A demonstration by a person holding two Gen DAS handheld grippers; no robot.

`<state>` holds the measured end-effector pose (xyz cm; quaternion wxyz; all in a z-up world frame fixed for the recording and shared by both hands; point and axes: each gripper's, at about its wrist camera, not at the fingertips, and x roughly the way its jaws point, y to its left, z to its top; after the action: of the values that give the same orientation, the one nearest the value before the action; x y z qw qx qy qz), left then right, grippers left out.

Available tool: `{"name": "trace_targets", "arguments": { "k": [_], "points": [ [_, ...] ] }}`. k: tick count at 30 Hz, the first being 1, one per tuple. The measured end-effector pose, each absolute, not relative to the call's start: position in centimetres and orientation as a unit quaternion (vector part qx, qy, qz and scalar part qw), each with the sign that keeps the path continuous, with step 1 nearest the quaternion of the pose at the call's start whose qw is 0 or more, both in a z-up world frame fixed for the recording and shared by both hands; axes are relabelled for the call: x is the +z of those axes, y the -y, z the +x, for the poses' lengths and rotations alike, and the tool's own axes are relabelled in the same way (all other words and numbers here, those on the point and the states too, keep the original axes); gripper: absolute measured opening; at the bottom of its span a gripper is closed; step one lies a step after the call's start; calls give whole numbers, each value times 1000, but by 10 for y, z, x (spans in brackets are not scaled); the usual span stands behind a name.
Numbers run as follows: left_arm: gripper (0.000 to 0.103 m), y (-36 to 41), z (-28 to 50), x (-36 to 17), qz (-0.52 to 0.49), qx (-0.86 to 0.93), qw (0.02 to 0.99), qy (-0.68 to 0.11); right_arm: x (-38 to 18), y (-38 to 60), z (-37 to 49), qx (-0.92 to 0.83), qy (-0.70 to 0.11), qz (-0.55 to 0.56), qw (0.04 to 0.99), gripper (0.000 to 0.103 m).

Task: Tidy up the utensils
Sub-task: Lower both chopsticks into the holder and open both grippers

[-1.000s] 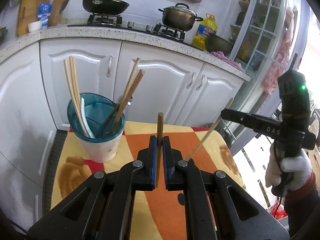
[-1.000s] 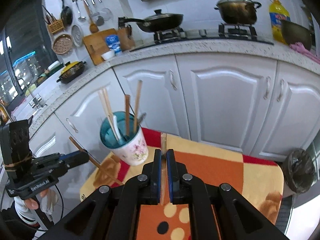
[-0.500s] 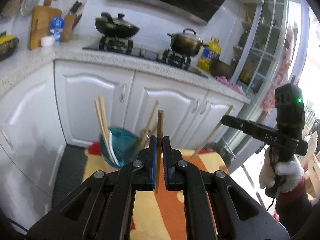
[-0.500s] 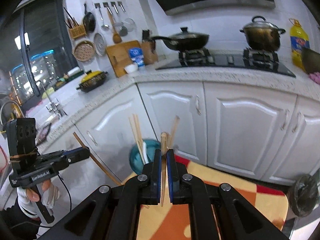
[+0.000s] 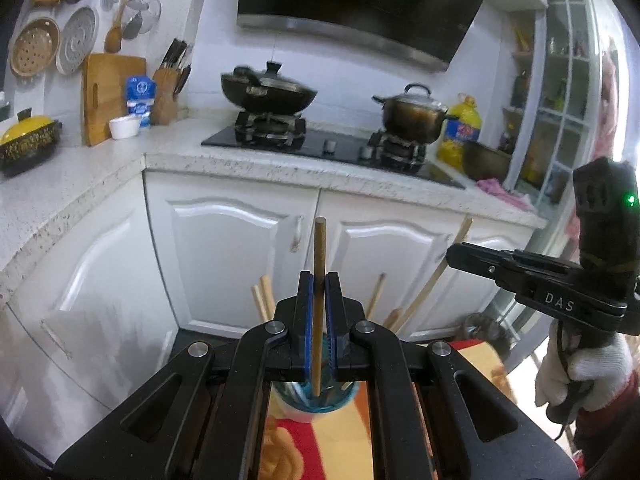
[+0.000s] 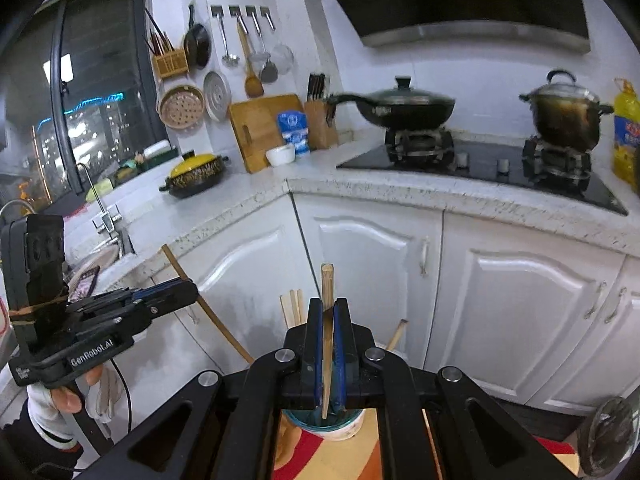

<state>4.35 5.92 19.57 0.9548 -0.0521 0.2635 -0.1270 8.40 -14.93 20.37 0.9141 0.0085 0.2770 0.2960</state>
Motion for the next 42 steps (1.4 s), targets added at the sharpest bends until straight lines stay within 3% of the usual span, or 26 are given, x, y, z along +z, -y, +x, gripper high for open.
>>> {"name": "trace_targets", "arguments": {
  "k": [12, 23, 25, 27, 32, 34, 36, 42],
  "points": [
    [4, -57, 77, 125, -68, -101, 938, -326, 130, 141, 129, 292, -358, 25, 887, 5],
    [4, -45, 85, 105, -69, -92, 933, -341, 111, 150, 135, 281, -361, 35, 888, 5],
    [4, -43, 84, 105, -67, -90, 934, -341, 111, 148, 131, 283, -357, 25, 890, 9],
    [4, -42, 84, 105, -64, -89, 934, -340, 112, 147, 128, 292, -355, 26, 888, 22],
    [4, -43, 83, 106, -66, -83, 934, -341, 113, 150, 121, 294, -354, 30, 887, 24],
    [7, -44, 81, 106, -66, -79, 934, -341, 114, 154, 117, 295, -355, 36, 887, 27],
    [19, -44, 78, 106, -67, -77, 935, -340, 115, 157, 113, 296, -352, 39, 887, 33],
    [40, -44, 69, 108, -74, -77, 936, -336, 115, 163, 106, 287, -352, 34, 890, 36]
  ]
}}
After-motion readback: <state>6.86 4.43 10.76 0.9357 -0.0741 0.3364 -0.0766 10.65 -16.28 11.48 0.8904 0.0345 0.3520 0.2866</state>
